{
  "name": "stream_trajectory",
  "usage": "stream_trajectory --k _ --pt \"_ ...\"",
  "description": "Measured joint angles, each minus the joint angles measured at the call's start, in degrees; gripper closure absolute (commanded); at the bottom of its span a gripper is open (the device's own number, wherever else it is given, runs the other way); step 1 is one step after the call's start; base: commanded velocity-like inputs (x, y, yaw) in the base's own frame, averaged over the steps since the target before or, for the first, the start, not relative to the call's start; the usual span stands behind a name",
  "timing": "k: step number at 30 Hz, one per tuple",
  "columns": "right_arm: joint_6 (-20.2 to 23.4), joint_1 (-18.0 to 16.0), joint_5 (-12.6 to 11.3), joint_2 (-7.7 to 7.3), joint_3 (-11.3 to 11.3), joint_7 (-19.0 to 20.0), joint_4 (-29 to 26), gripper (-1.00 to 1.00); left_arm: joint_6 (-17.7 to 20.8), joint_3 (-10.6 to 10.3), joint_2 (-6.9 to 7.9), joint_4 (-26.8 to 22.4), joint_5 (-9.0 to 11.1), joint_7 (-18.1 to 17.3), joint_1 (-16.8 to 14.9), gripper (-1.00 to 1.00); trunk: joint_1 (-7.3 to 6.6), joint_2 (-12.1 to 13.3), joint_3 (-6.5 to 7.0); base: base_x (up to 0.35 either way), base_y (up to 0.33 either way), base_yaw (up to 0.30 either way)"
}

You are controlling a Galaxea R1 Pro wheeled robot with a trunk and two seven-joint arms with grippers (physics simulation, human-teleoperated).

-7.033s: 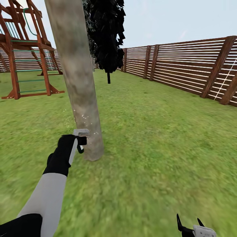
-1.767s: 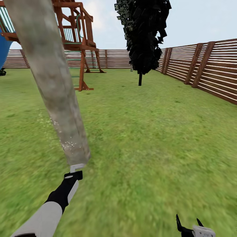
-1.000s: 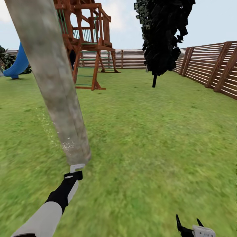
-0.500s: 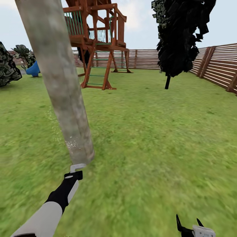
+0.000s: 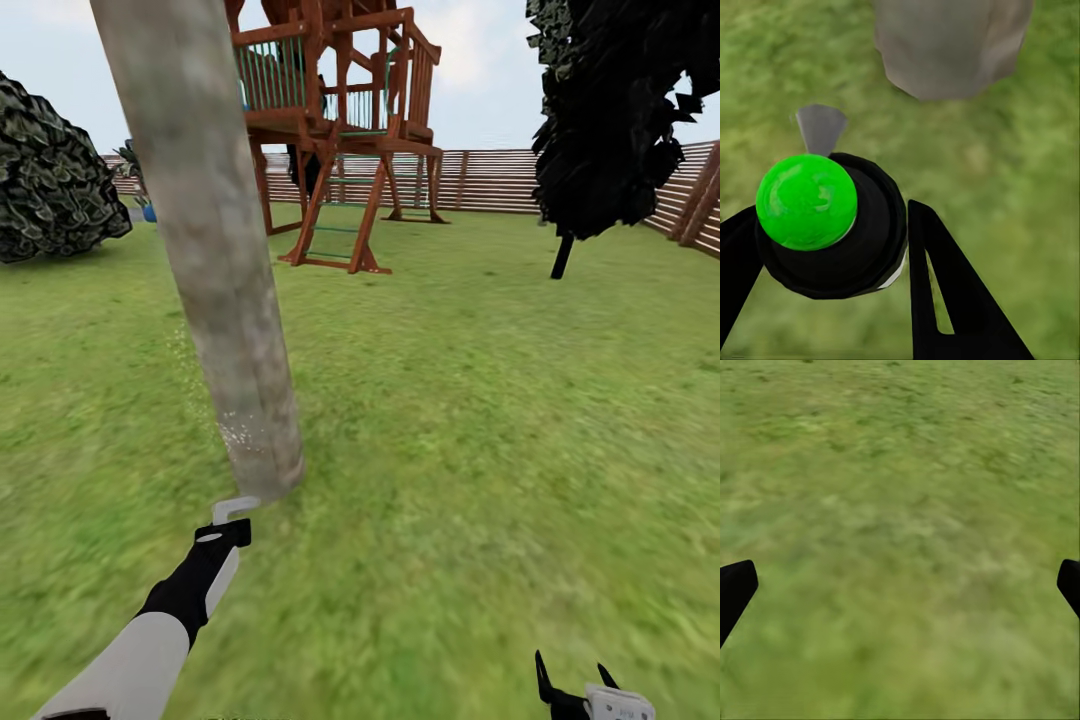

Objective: In the garden, pick up the pesticide atomizer on the floor and spray pesticide onto both trees until each tree trunk is fully covered.

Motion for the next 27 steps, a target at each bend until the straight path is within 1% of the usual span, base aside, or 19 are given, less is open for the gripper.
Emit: stream_trajectory --k 3,7,8,9,10,11,13,15,16,17,19,20,23,25,26,27 --pt "-0.1 0.0 0.0 0.0 0.0 0.0 0.0 -1.0 0.0 0.0 0.06 0.0 0.0 -0.4 0.0 1.0 0.0 0.0 0.0 0.005 -0.004 0.278" --pt "-0.1 0.0 0.0 0.0 0.0 0.0 -0.1 -1.0 0.1 0.1 1.16 -0.6 -0.5 -1.1 -0.1 1.0 0.0 0.0 0.0 0.0 0.0 0.09" --pt "-0.1 0.0 0.0 0.0 0.0 0.0 -0.1 -1.0 0.2 0.1 1.7 -0.8 -0.6 -1.2 -0.1 1.0 0.0 0.0 0.0 0.0 0.0 0.006" --pt "-0.1 0.0 0.0 0.0 0.0 0.0 -0.1 -1.0 0.4 -0.3 2.85 -1.0 -0.8 -1.3 -0.2 1.0 0.0 0.0 0.0 0.0 0.0 0.003" --pt "-0.1 0.0 0.0 0.01 0.0 0.0 -0.1 -1.0 0.5 -0.5 3.22 -1.0 -0.7 -1.3 -0.3 1.0 0.0 0.0 0.0 0.0 0.0 0.001" --pt "-0.1 0.0 0.0 0.0 0.0 0.0 -0.1 -1.0 0.5 -0.6 3.47 -1.0 -0.7 -2.6 -0.5 1.0 0.0 0.0 0.0 0.0 0.0 0.0" --pt "-0.1 0.0 0.0 0.0 0.0 0.0 -0.1 -1.0 0.7 -0.7 3.64 -1.1 -0.9 -8.2 -0.5 1.0 0.0 0.0 0.0 0.0 0.0 0.0" --pt "-0.1 0.0 0.0 0.0 0.0 0.0 -0.1 -1.0 0.8 -0.7 3.64 -1.1 -1.1 -9.9 -0.4 1.0 0.0 0.0 0.0 -0.157 0.0 0.0" --pt "-0.1 0.0 0.0 0.0 0.0 0.0 -0.1 -1.0 0.9 -0.7 3.62 -1.1 -1.9 -10.2 -0.6 1.0 0.0 0.0 0.0 -0.147 0.0 0.0" --pt "-0.1 0.0 0.0 0.0 0.0 0.0 -0.1 -1.0 1.2 -0.7 3.56 -1.1 -3.4 -10.4 -0.8 1.0 0.0 0.0 0.0 -0.075 0.0 0.0" --pt "-0.1 0.0 0.0 0.0 0.0 0.0 -0.1 -1.0 3.0 -0.6 3.34 -1.5 -4.9 -10.4 -1.0 1.0 0.0 0.0 0.0 -0.026 0.0 0.0" --pt "-0.1 0.0 0.0 0.0 0.0 0.0 -0.1 -1.0 4.6 -0.6 3.11 -3.4 -5.4 -10.5 -1.1 1.0 0.0 0.0 0.01 -0.005 0.0 0.0" --pt "-0.1 0.0 0.0 0.0 0.0 0.0 -0.1 -1.0 11.3 -0.6 2.66 -9.3 -5.4 -10.7 -2.6 1.0 -0.01 0.0 0.01 -0.001 0.0 0.0" --pt "0.0 0.0 0.0 0.0 0.0 0.0 -0.1 -1.0 14.3 -0.6 2.4 -12.5 -5.2 -13.0 -4.8 1.0 -0.01 0.0 0.01 0.0 0.0 0.0" --pt "0.0 0.0 0.0 0.0 0.0 0.0 -0.1 -1.0 16.1 -0.6 2.34 -13.0 -5.2 -14.5 -5.5 1.0 0.0 0.0 0.0 0.0 0.0 0.0" --pt "0.0 0.0 0.0 0.0 0.0 0.0 -0.1 -1.0 17.0 -0.6 2.62 -13.1 -5.5 -15.8 -5.7 1.0 0.0 0.0 0.0 0.0 0.0 0.0"
